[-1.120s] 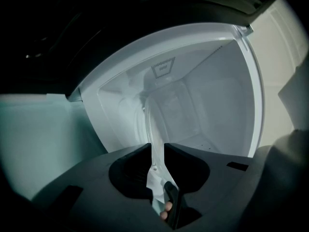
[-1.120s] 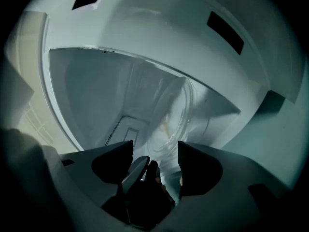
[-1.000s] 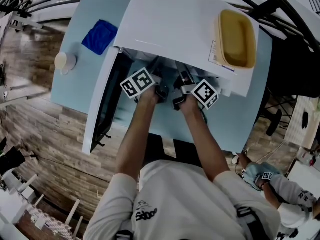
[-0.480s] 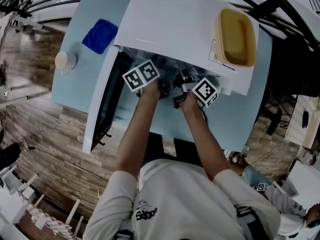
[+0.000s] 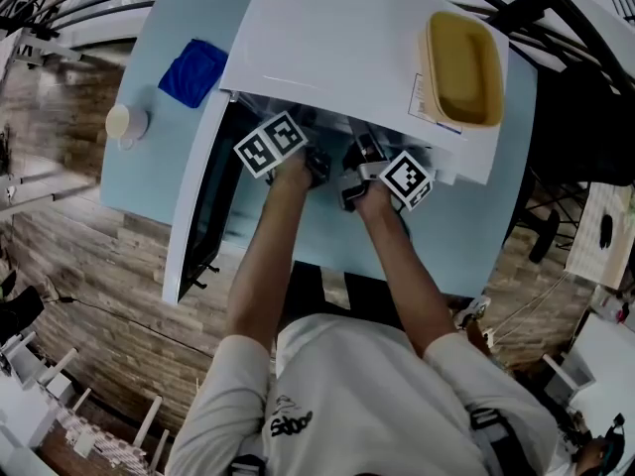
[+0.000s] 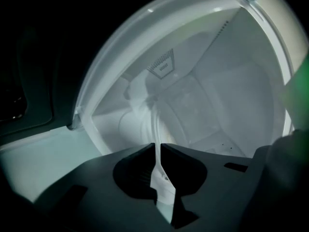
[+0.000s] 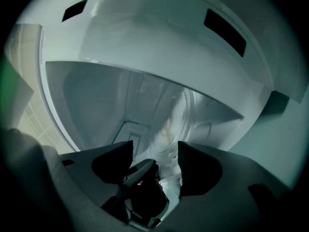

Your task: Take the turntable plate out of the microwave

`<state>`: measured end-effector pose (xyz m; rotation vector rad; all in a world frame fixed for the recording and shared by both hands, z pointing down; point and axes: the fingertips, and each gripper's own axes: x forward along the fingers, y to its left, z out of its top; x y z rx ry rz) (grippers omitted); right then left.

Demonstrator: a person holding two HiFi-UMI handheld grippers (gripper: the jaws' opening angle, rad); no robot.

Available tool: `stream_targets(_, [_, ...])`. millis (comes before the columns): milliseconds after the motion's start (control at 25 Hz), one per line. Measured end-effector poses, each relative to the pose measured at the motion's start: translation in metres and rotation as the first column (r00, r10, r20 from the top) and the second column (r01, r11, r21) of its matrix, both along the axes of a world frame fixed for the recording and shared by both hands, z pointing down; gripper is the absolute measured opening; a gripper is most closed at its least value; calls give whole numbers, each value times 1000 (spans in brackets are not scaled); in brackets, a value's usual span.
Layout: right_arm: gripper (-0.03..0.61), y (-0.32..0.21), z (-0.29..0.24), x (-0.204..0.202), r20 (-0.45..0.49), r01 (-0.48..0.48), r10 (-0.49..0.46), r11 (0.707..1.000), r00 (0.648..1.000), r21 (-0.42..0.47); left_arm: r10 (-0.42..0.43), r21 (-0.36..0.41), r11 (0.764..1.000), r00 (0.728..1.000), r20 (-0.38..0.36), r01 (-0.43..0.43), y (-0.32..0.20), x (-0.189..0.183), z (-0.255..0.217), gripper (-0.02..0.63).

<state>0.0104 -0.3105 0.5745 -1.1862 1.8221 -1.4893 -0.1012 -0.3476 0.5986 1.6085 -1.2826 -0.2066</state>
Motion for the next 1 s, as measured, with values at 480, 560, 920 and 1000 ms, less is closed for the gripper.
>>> stream_targets(480, [252,13,2,-16,59,44,-45,999,997,20,-91,5,996,972,-215,94,16,3,-20,28])
stream_targets(560, [250,10,4,-17,69,53,-55,998,996,26,-88,4,996,970,-228,92,20,4,-21,28])
stream_targets(920, [66,-16,8,-5,190,-30,33,999,981,-18,-13,87,996,978,-210,32,25,12,-39,28])
stream_targets(1000, [57,-16,9,-4,230,-41,48,999,972,-33,-5,89,996,979,-205,24,26,12,-38,28])
